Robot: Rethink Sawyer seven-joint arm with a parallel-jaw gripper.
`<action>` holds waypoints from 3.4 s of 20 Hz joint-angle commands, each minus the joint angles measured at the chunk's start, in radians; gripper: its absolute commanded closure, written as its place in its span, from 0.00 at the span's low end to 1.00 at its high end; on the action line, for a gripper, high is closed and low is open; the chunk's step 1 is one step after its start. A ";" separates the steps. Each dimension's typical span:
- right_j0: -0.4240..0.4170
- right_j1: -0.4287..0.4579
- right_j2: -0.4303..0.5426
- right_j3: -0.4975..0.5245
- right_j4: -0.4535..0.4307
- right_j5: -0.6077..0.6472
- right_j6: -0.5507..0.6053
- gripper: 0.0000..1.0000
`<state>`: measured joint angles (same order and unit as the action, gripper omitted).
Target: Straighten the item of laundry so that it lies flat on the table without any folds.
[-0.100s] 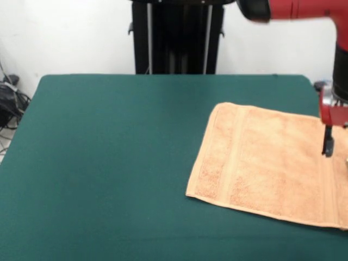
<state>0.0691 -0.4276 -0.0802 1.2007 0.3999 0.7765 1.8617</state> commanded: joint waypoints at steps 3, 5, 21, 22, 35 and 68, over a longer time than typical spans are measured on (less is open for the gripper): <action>-0.041 0.002 0.016 0.089 0.027 0.012 0.247 0.00; -0.061 0.014 0.036 0.118 0.026 -0.038 0.218 0.00; -0.174 0.024 0.115 0.292 -0.074 -0.257 0.044 0.00; -0.172 0.021 0.113 0.294 -0.076 -0.256 0.044 0.00; -0.187 -0.006 0.120 0.306 -0.107 -0.223 0.046 0.00; -0.203 -0.128 0.079 0.361 -0.175 -0.131 0.069 0.00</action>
<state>-0.1393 -0.5678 -0.0564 1.4711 0.2741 0.5667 1.8617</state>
